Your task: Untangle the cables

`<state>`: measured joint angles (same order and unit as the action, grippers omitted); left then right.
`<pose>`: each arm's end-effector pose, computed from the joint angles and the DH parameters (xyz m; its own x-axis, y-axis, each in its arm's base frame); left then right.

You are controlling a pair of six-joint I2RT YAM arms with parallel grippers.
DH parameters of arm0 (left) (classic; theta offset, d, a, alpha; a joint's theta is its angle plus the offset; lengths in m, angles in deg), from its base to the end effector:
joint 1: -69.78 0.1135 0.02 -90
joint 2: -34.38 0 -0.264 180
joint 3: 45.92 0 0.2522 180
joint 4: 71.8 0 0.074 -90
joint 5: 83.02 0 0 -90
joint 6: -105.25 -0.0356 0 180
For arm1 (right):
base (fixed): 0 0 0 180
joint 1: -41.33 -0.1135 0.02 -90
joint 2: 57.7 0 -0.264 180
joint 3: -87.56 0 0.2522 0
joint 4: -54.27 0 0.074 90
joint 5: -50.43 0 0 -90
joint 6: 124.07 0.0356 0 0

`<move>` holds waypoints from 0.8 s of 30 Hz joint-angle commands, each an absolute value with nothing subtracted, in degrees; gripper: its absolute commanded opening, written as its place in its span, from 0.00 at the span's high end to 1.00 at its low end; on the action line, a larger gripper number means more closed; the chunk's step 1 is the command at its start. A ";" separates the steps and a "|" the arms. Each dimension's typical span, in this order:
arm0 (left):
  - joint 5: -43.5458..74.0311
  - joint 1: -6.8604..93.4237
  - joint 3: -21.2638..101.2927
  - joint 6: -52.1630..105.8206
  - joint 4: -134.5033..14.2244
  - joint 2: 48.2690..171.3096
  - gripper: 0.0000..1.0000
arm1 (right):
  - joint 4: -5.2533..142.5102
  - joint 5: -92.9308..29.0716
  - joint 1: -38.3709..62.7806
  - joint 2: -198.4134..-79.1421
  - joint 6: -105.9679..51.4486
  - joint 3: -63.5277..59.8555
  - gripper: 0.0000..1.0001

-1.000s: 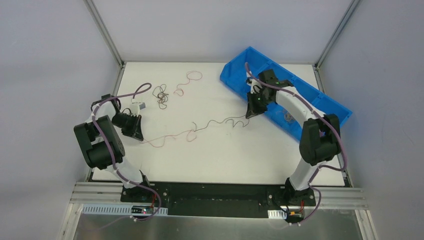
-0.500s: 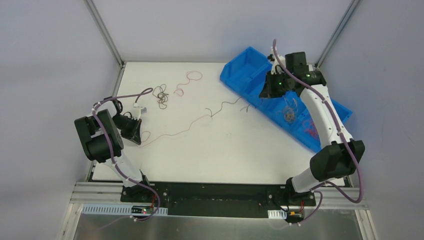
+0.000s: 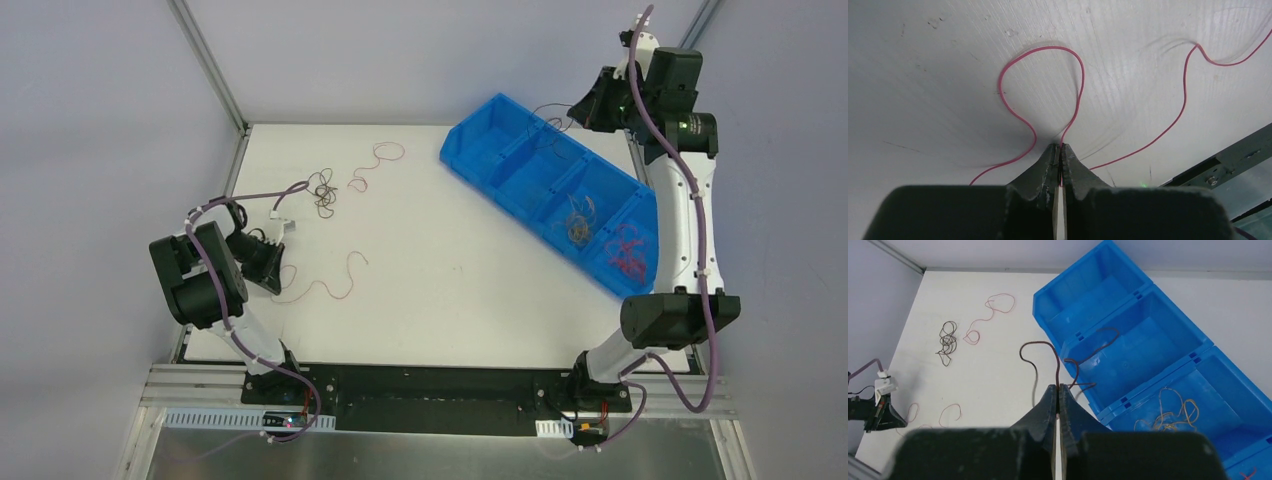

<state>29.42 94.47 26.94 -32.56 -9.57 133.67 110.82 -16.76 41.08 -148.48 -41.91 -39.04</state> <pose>0.2700 0.1092 0.1549 -0.8901 0.3445 -0.2984 0.4192 0.8759 -0.2390 0.3279 0.0152 0.4873 -0.3006 -0.1271 -0.9452 -0.4115 0.9114 0.0084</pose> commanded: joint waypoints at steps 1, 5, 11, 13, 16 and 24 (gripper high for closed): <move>31.04 93.29 26.04 -34.10 -9.51 131.54 0.85 | 108.14 -18.76 41.14 -151.21 -40.04 -41.52 1.00; 35.71 90.47 28.04 -30.27 -8.10 126.94 0.45 | 106.00 -21.18 41.10 -153.04 -39.94 -41.45 1.00; 42.59 87.54 35.22 -20.59 -7.73 122.08 0.27 | 103.14 -23.08 41.11 -157.71 -39.01 -40.88 1.00; 44.37 86.89 38.81 -16.86 -7.79 122.20 0.13 | 101.70 -24.36 41.08 -159.31 -38.84 -40.13 1.00; 45.65 86.33 44.64 -11.15 -8.59 123.93 0.01 | 98.92 -26.11 41.11 -161.57 -39.14 -37.96 1.00; 35.81 85.95 58.52 8.13 -18.27 134.94 0.01 | 96.83 -29.62 41.12 -169.49 -41.96 -36.44 0.86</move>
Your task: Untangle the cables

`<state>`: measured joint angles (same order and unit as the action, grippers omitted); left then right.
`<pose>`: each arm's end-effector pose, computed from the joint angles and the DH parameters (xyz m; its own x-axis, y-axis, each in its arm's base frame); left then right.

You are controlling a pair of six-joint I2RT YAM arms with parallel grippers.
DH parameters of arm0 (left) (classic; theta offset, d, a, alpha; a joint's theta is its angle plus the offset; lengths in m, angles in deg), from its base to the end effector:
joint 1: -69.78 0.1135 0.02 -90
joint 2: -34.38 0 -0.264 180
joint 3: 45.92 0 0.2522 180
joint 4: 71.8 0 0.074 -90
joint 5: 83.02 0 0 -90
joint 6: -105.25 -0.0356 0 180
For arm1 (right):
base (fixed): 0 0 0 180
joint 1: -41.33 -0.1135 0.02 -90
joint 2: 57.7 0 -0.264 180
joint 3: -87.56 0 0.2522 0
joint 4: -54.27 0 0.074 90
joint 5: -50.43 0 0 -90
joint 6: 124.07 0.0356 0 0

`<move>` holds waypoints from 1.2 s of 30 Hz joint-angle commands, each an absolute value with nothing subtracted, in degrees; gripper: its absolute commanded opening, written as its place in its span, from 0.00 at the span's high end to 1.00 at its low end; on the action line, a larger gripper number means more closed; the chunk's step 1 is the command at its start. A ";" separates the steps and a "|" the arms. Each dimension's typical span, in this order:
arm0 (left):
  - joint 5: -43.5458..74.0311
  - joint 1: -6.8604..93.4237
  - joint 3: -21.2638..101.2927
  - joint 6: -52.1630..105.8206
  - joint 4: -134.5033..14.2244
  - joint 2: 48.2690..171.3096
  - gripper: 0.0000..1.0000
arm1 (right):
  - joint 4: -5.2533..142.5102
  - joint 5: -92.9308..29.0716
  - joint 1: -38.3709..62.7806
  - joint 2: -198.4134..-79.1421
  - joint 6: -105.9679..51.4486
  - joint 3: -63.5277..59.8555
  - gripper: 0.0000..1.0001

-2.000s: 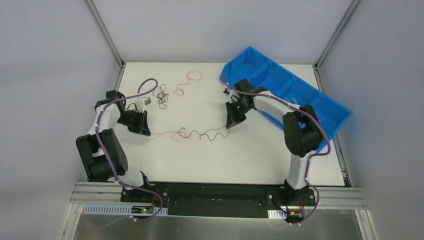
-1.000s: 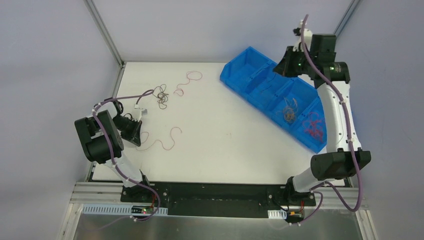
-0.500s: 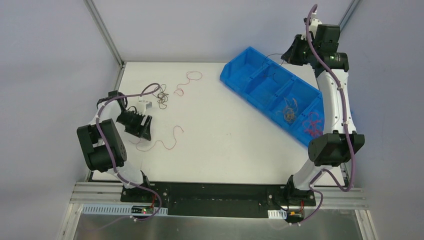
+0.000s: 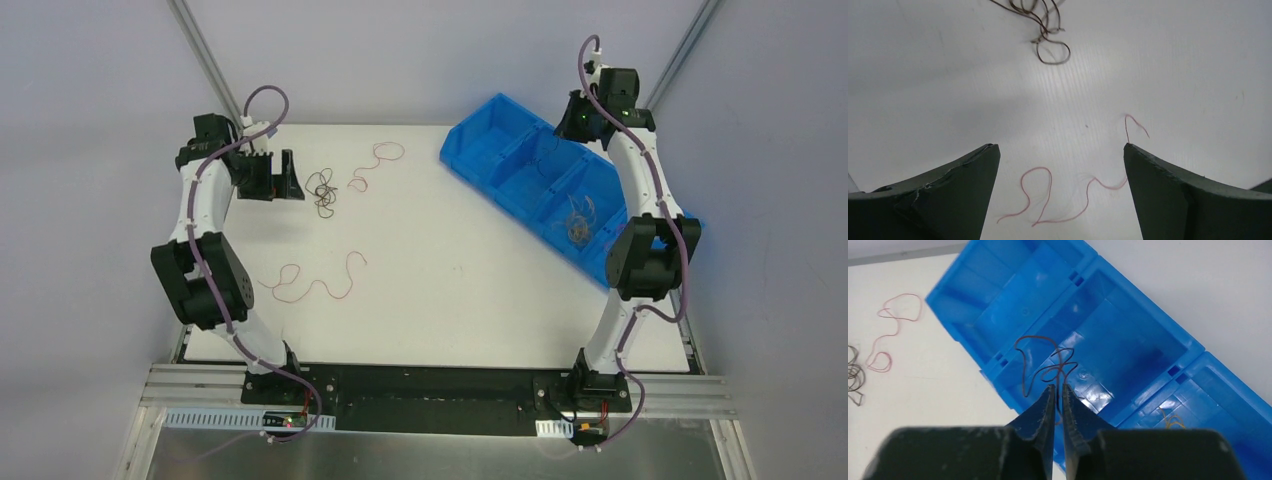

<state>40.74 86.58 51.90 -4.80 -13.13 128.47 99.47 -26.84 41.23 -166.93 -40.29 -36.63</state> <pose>0.3408 0.0822 0.3084 -0.7137 0.0822 -0.6956 0.3300 0.9154 -0.2304 0.4445 0.0086 0.3731 -0.4798 -0.1065 -0.8709 -0.2455 0.9693 0.0167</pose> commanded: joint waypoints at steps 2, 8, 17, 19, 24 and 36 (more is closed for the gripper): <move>35.85 85.64 61.09 11.72 -20.18 138.95 0.01 | 97.95 -29.01 41.14 -170.53 -42.33 -36.73 0.60; 34.65 81.11 62.11 10.96 -28.03 146.75 0.01 | 101.32 -25.11 40.62 -168.83 -41.56 -38.06 0.29; 31.94 75.58 62.89 5.96 -28.68 157.02 0.45 | 106.19 -13.83 39.04 -162.19 -38.43 -35.70 0.25; 31.80 74.63 61.48 5.47 -28.68 156.28 0.64 | 105.75 -12.68 37.97 -160.15 -38.58 -33.15 0.24; 37.82 70.75 54.58 -1.47 -28.33 145.93 1.00 | 103.06 -7.98 34.87 -155.59 -36.19 -26.66 0.27; 66.80 62.80 44.58 -12.79 -27.54 117.02 1.00 | 93.57 7.39 20.46 -153.25 -22.18 -19.31 0.15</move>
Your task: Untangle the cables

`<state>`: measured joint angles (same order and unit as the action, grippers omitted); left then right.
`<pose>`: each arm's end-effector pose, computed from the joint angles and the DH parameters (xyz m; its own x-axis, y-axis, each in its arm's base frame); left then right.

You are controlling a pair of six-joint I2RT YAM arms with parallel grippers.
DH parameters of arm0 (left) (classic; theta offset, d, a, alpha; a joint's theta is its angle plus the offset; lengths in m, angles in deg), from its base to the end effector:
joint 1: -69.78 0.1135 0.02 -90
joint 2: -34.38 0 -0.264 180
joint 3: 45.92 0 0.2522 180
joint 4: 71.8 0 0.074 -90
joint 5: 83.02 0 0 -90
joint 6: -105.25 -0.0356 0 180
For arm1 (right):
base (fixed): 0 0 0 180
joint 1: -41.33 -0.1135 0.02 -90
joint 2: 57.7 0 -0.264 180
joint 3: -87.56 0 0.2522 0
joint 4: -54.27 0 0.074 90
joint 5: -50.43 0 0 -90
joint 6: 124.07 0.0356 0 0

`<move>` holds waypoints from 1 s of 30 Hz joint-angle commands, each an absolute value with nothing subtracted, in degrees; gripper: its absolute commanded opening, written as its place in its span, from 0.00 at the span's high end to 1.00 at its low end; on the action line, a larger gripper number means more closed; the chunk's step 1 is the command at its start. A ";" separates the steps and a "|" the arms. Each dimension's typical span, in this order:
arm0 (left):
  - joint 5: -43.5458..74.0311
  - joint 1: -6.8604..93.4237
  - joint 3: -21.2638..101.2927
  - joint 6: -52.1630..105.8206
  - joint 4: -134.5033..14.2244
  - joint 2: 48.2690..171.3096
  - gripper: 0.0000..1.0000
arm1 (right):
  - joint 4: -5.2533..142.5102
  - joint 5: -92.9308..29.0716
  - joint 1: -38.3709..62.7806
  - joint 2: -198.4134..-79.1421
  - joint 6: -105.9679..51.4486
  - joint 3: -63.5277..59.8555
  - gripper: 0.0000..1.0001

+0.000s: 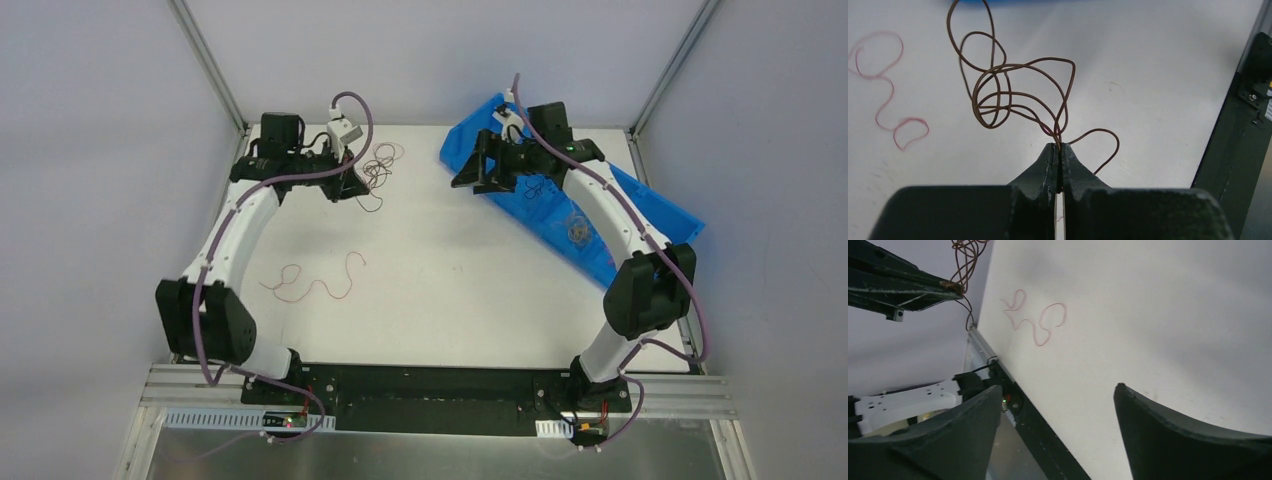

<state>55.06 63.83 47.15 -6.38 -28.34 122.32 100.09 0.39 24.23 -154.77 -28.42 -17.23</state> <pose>0.3338 -0.0614 0.3392 -0.3339 0.2824 -0.8993 0.8314 0.5378 -0.1398 0.3585 0.1342 0.3469 -0.6566 -0.1231 -0.7441 -0.6469 0.5990 0.4718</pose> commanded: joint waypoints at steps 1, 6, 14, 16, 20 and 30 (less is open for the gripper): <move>67.25 62.04 44.43 -13.30 -27.54 115.98 1.00 | 91.88 8.25 19.56 -153.73 -19.63 -19.95 0.07; 66.46 57.42 44.96 -15.54 -27.47 112.35 1.00 | 80.80 11.72 15.70 -155.56 -3.65 -20.85 0.01; 61.74 51.22 45.19 -16.95 -27.54 108.92 1.00 | 75.01 6.94 10.15 -160.44 3.24 -20.91 0.13; 60.76 50.31 45.06 -17.04 -27.54 108.18 1.00 | 75.06 5.62 10.20 -161.39 3.74 -21.12 0.23; 59.13 49.56 44.18 -17.11 -27.54 106.14 1.00 | 75.11 5.42 10.50 -162.01 3.82 -21.93 0.55; 56.76 49.48 38.51 -19.31 -25.22 100.45 1.00 | 79.71 0.63 16.55 -161.51 -2.84 -28.30 1.00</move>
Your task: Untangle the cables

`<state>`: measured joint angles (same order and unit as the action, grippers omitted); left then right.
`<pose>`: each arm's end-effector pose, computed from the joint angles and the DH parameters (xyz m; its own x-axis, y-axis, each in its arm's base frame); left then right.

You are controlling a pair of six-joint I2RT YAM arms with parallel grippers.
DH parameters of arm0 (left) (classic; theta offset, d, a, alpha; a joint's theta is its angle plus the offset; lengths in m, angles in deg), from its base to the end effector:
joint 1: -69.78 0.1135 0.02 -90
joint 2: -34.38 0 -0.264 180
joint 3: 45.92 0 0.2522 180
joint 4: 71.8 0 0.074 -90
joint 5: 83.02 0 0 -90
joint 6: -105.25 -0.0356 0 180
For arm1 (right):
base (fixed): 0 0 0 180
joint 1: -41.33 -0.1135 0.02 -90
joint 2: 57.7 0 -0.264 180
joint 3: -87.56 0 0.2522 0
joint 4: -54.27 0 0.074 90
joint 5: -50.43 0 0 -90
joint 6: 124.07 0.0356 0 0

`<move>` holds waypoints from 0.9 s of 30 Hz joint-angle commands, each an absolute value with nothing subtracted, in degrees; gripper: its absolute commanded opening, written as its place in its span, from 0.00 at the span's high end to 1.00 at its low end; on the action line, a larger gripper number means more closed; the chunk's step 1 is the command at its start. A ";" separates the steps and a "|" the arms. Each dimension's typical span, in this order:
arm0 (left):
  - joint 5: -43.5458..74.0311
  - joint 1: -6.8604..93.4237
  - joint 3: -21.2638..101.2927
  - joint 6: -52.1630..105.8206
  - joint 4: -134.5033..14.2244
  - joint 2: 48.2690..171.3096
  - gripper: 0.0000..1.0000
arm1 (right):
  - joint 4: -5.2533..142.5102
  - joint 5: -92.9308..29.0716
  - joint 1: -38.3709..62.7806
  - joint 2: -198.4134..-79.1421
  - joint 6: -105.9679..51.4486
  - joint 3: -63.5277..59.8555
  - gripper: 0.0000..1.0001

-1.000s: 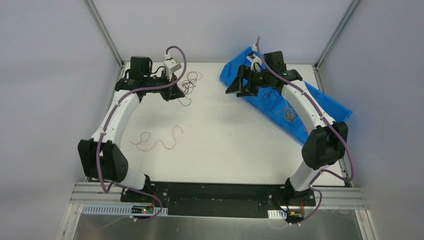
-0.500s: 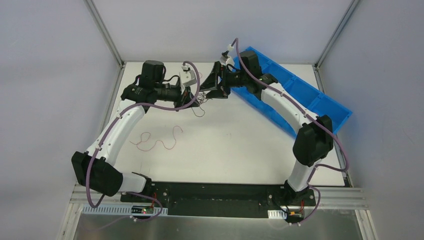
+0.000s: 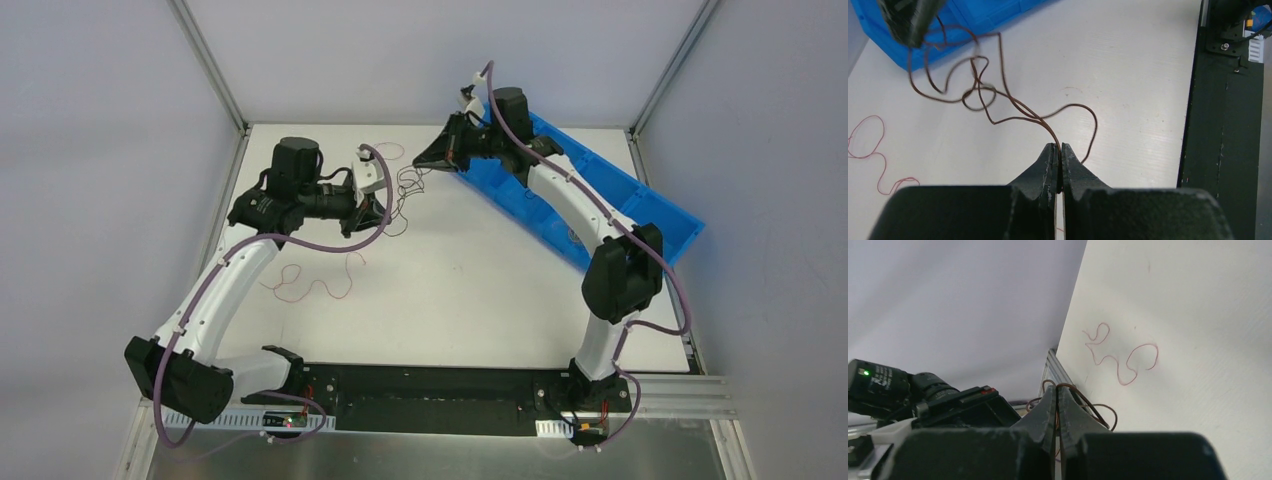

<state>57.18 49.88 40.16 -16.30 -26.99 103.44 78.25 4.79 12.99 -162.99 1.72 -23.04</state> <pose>0.2280 -0.1116 0.3888 0.0748 0.3291 -0.9413 0.9597 0.2327 0.1576 0.3710 0.2284 0.3597 -0.7680 0.0609 -0.6376 -0.5834 0.3443 0.7356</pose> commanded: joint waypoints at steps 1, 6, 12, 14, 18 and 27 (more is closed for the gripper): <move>56.73 49.48 38.17 -19.62 -24.66 100.07 1.00 | 81.13 -0.60 17.30 -161.43 -4.26 -29.32 1.00; 57.06 49.43 36.67 -21.90 -21.74 99.33 1.00 | 82.61 -6.72 22.15 -161.38 -6.89 -33.40 1.00; 53.19 49.39 35.54 -22.37 -20.07 102.00 1.00 | 83.30 -10.67 27.51 -162.93 -9.83 -40.65 1.00; 49.50 49.38 36.68 -19.88 -20.02 104.49 0.84 | 83.65 -11.30 28.99 -164.01 -10.97 -43.15 1.00; 45.09 49.38 40.76 -15.49 -20.07 108.76 0.55 | 83.87 -12.44 31.61 -165.61 -13.03 -46.89 1.00; 39.64 49.55 41.59 -12.64 -20.07 111.36 0.09 | 84.94 -14.34 36.19 -168.83 -19.32 -50.03 1.00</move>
<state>43.41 49.86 39.22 -14.86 -21.15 111.20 85.84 -12.57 35.38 -167.52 -14.41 -47.61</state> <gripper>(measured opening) 0.864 0.007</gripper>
